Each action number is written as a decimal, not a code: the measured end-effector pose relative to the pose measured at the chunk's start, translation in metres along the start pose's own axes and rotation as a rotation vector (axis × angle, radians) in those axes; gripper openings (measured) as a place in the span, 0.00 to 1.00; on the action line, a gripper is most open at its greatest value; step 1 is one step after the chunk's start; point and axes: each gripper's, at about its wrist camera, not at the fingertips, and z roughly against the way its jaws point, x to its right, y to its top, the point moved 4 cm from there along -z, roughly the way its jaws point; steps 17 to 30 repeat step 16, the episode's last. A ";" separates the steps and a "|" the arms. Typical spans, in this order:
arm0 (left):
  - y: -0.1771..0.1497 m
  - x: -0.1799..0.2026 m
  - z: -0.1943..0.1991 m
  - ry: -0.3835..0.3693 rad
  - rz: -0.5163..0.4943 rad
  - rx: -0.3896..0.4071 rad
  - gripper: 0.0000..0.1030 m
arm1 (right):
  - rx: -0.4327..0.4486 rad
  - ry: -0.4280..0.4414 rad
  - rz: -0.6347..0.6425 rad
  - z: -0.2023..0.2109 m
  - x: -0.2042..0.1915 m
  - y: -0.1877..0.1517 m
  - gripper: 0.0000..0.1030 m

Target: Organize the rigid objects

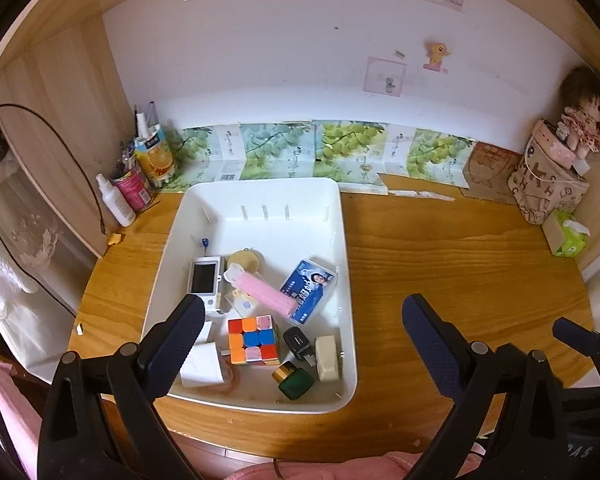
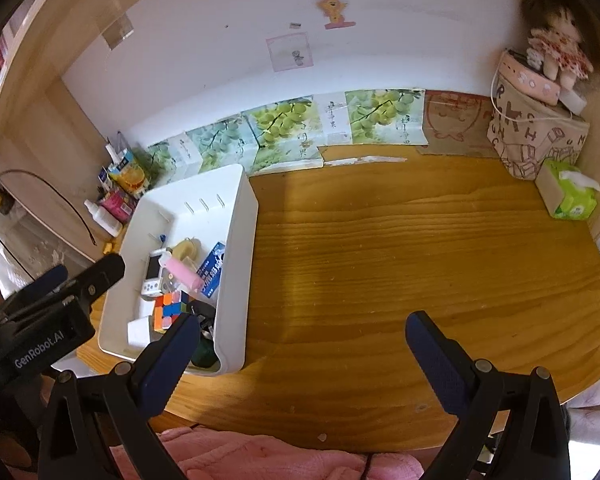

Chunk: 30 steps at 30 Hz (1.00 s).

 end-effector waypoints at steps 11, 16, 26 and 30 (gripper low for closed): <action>0.001 0.003 -0.008 -0.027 -0.020 -0.013 0.96 | -0.031 -0.022 0.049 -0.007 -0.010 -0.002 1.00; 0.005 0.003 -0.012 -0.027 -0.013 -0.012 0.96 | -0.034 -0.031 0.051 -0.009 -0.010 0.003 1.00; 0.005 0.003 -0.012 -0.027 -0.013 -0.012 0.96 | -0.034 -0.031 0.051 -0.009 -0.010 0.003 1.00; 0.005 0.003 -0.012 -0.027 -0.013 -0.012 0.96 | -0.034 -0.031 0.051 -0.009 -0.010 0.003 1.00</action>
